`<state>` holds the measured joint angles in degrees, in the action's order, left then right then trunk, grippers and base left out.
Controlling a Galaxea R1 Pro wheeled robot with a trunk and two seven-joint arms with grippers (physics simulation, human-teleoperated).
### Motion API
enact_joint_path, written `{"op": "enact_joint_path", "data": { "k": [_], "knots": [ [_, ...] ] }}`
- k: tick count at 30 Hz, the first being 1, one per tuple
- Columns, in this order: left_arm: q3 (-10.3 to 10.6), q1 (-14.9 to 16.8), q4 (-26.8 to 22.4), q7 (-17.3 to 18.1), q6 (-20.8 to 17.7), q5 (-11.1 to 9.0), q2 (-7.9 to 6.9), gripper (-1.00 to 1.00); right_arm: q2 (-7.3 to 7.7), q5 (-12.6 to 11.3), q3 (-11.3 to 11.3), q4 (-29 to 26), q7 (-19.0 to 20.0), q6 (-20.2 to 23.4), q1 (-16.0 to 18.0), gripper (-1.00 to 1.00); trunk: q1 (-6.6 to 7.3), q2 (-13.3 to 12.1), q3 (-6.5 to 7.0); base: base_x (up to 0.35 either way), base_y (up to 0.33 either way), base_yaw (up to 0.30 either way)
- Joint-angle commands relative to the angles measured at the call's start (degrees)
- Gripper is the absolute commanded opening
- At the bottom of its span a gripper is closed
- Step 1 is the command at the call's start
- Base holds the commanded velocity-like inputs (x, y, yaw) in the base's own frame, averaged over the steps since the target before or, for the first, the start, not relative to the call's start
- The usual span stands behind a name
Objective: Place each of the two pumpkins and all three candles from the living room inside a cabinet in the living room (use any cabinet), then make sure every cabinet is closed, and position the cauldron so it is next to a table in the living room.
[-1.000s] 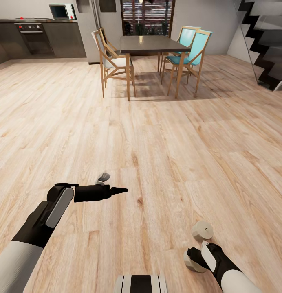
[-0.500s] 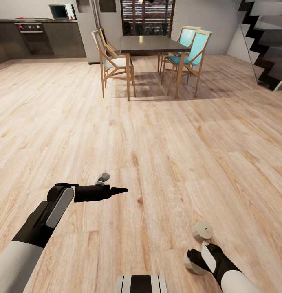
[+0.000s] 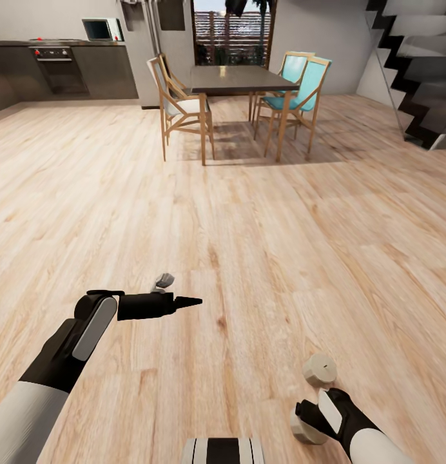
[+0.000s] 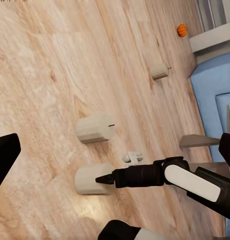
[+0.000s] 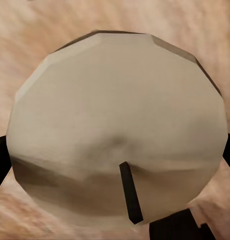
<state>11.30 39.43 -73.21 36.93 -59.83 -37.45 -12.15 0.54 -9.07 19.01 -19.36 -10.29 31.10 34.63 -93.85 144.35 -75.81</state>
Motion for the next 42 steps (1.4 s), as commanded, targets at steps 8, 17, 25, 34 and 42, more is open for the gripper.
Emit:
{"op": "enact_joint_path", "data": {
  "k": [8, 17, 25, 34, 42],
  "knots": [
    [0.04, 0.04, 0.0, 0.25, -0.17, 0.18, 0.01, 1.0, -0.01, -0.68, 0.06, -0.06, -0.43, 0.26, 0.0, -1.0, 0.14, -0.05, 1.07, 0.0, 0.0, 0.0],
    [0.04, 0.04, 0.0, 0.25, -0.17, 0.18, 0.02, 1.0, 0.34, -0.68, 0.06, 0.07, -0.56, 0.45, 0.0, -1.0, 0.24, -0.11, 1.96, 0.0, 0.0, 0.0],
    [0.04, 0.04, 0.0, 0.25, -0.17, 0.18, 0.07, 1.0, 0.48, -0.63, 0.06, 0.11, -0.6, 2.82, 0.01, -1.0, 0.44, -0.21, 3.73, 0.0, 0.0, 0.0],
    [0.04, 0.04, 0.0, 0.25, -0.17, 0.18, 0.17, 1.0, 0.55, -0.6, 0.08, 0.12, -0.61, 3.58, 0.02, -1.0, 0.68, -0.33, 5.72, 0.0, 0.0, 0.0],
    [0.04, 0.04, 0.0, 0.25, -0.17, 0.18, 0.27, 1.0, 0.6, -0.6, 0.11, 0.13, -0.64, 3.78, 0.06, -1.0, 0.88, -0.44, 7.5, 0.0, 0.0, 0.0]
  ]
}}
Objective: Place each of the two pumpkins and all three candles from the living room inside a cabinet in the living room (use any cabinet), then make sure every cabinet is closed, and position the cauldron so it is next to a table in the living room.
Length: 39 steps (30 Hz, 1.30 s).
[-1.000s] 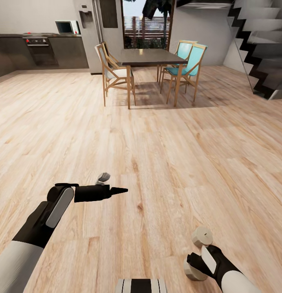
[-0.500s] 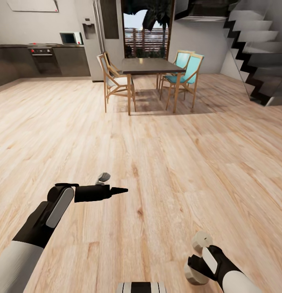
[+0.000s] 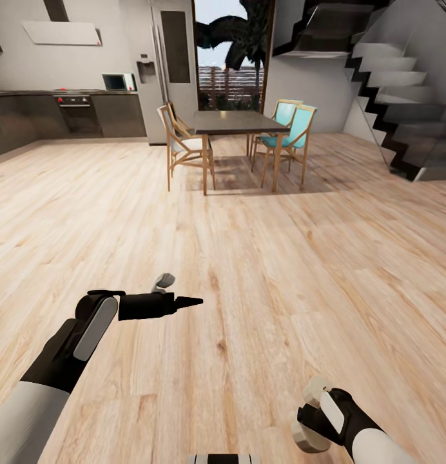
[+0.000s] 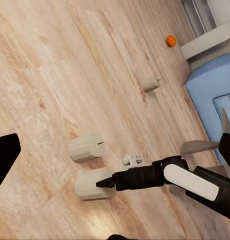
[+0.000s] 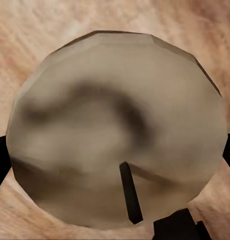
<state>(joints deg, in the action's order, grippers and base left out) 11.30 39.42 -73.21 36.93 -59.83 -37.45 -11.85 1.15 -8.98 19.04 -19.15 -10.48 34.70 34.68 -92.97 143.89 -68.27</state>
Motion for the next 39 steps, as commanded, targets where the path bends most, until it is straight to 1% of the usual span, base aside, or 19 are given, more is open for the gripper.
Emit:
{"op": "enact_joint_path", "data": {
  "k": [1, 13, 18, 26, 34, 39],
  "knots": [
    [0.06, 0.04, 0.0, 0.25, -0.17, 0.18, -0.03, 1.0, -0.01, -0.69, 0.09, -0.07, -0.46, 0.2, 0.01, -1.0, 0.03, 0.0, 0.18, 0.0, 0.0, 0.0],
    [0.13, 0.04, -0.01, 0.25, -0.17, 0.19, -0.14, 1.0, -0.09, -0.79, 0.12, 0.07, -2.92, 0.28, 0.03, -1.0, 0.34, -0.16, 2.84, -0.021, 0.0, 0.0],
    [0.09, 0.04, -0.01, 0.25, -0.17, 0.18, -0.05, 1.0, -0.16, -0.78, 0.12, 0.07, -3.1, 0.31, 0.03, -1.0, 0.47, -0.23, 3.95, -0.183, 0.0, 0.0],
    [0.04, 0.04, 0.0, 0.25, -0.17, 0.18, -0.18, 1.0, -0.22, -0.78, 0.12, 0.08, -3.15, 0.29, 0.03, -1.0, 0.68, -0.33, 5.72, -0.054, 0.0, 0.0],
    [0.04, 0.04, 0.0, 0.25, -0.17, 0.18, -0.21, 1.0, -0.3, -0.78, 0.12, 0.08, -3.14, 0.29, 0.03, -1.0, 0.88, -0.44, 7.49, -0.122, 0.0, 0.0],
    [0.04, 0.04, 0.0, 0.25, -0.17, 0.18, -0.22, 1.0, -0.37, -0.78, 0.12, 0.08, -3.14, 0.3, 0.03, -1.0, 1.01, -0.51, 8.6, -0.203, 0.041, 0.0]
  ]
}}
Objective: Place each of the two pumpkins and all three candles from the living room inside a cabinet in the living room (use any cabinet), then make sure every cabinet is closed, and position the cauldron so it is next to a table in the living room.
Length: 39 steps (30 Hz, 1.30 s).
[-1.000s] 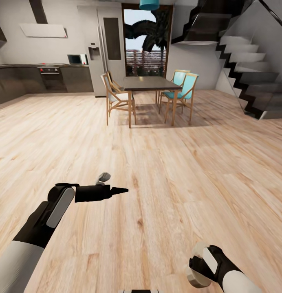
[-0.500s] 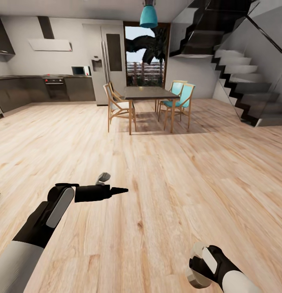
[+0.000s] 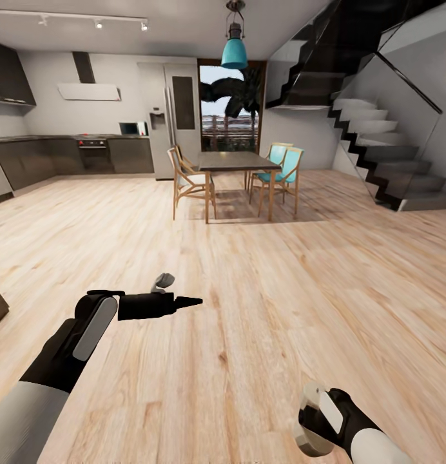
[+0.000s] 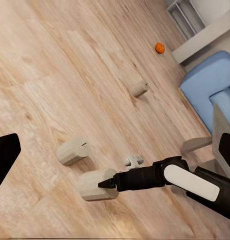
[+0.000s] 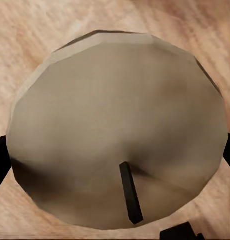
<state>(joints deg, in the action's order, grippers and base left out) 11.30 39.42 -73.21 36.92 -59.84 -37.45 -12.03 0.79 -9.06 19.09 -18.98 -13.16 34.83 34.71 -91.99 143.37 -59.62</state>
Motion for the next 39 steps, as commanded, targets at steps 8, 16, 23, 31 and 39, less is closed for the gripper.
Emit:
{"op": "enact_joint_path", "data": {
  "k": [8, 16, 23, 31, 39],
  "knots": [
    [0.04, 0.04, 0.0, 0.26, -0.16, 0.19, -0.04, 1.0, 0.03, -0.76, 0.07, -0.15, -0.46, 0.16, 0.01, -1.0, 0.24, -0.09, 1.73, -0.196, 0.044, 0.0],
    [0.04, 0.04, 0.0, 0.26, -0.16, 0.19, -0.05, 1.0, -0.02, -0.72, 0.07, -0.33, -0.22, 0.15, 0.01, -1.0, 1.42, -2.13, 3.29, -0.175, 0.028, 0.0],
    [0.04, 0.04, 0.0, 0.26, -0.16, 0.19, -0.02, 1.0, -0.14, -0.63, 0.0, -0.68, 0.04, 0.14, 0.01, -1.0, 2.96, -4.94, 4.54, -0.077, 0.013, 0.0],
    [0.04, 0.04, 0.01, 0.26, -0.16, 0.19, 0.03, 1.0, -0.18, -0.61, -0.01, -0.84, 0.22, 0.09, -0.02, -1.0, 3.83, -6.55, 5.26, -0.007, 0.001, 0.0],
    [0.04, 0.04, 0.01, 0.26, -0.16, 0.19, 0.06, 1.0, -0.26, -0.61, -0.02, -0.94, 0.32, 0.07, -0.02, -1.0, 3.83, -6.55, 5.26, 0.0, 0.0, 0.0]
  ]
}}
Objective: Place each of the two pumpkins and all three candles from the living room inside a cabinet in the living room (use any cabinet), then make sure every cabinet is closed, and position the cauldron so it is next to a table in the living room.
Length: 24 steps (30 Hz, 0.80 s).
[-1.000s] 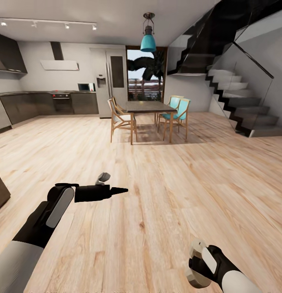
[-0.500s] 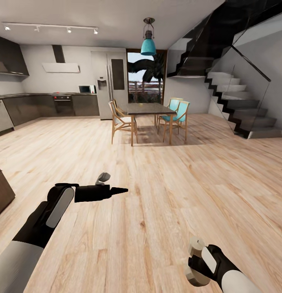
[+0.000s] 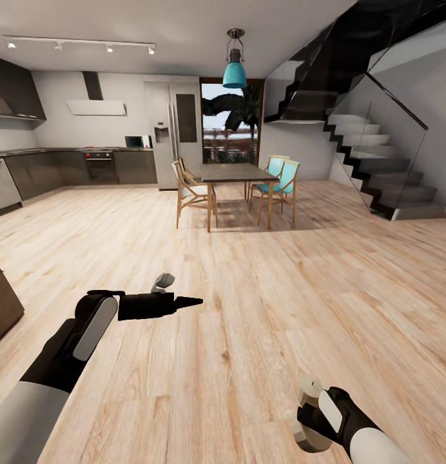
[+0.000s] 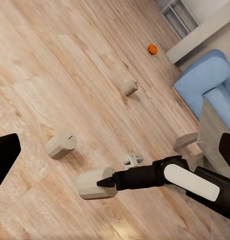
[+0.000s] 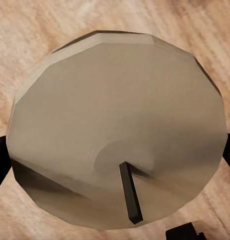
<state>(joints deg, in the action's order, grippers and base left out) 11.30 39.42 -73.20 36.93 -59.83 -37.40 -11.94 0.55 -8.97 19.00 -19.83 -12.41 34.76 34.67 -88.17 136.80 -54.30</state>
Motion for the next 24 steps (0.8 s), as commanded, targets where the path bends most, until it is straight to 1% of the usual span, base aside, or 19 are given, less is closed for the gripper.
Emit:
{"op": "enact_joint_path", "data": {
  "k": [1, 12, 18, 24],
  "knots": [
    [0.04, 0.05, -0.01, 0.25, -0.17, 0.14, -0.03, 1.0, -0.02, -0.69, 0.08, -0.1, -0.42, 0.15, 0.03, -1.0, 0.01, 0.02, -0.06, 0.0, 0.0, 0.0],
    [0.12, 0.05, -0.01, 0.25, -0.17, 0.14, -0.05, 1.0, -0.02, -0.74, 0.08, -0.05, -0.35, 0.13, 0.03, -1.0, 0.01, 0.02, -0.02, 0.0, 0.0, -0.014],
    [0.13, 0.05, 0.14, 0.25, -0.17, 0.14, -0.05, 1.0, -0.02, -0.77, 0.08, -0.03, -0.34, 0.13, 0.02, -1.0, 0.01, 0.02, 0.24, -0.001, 0.005, -0.194],
    [0.14, 0.06, 0.3, 0.25, -0.17, 0.15, -0.1, 1.0, -0.01, -0.78, 0.08, -0.03, -0.3, 0.15, 0.02, -1.0, 0.01, 0.02, 0.54, -0.063, 0.135, -0.249]
  ]
}}
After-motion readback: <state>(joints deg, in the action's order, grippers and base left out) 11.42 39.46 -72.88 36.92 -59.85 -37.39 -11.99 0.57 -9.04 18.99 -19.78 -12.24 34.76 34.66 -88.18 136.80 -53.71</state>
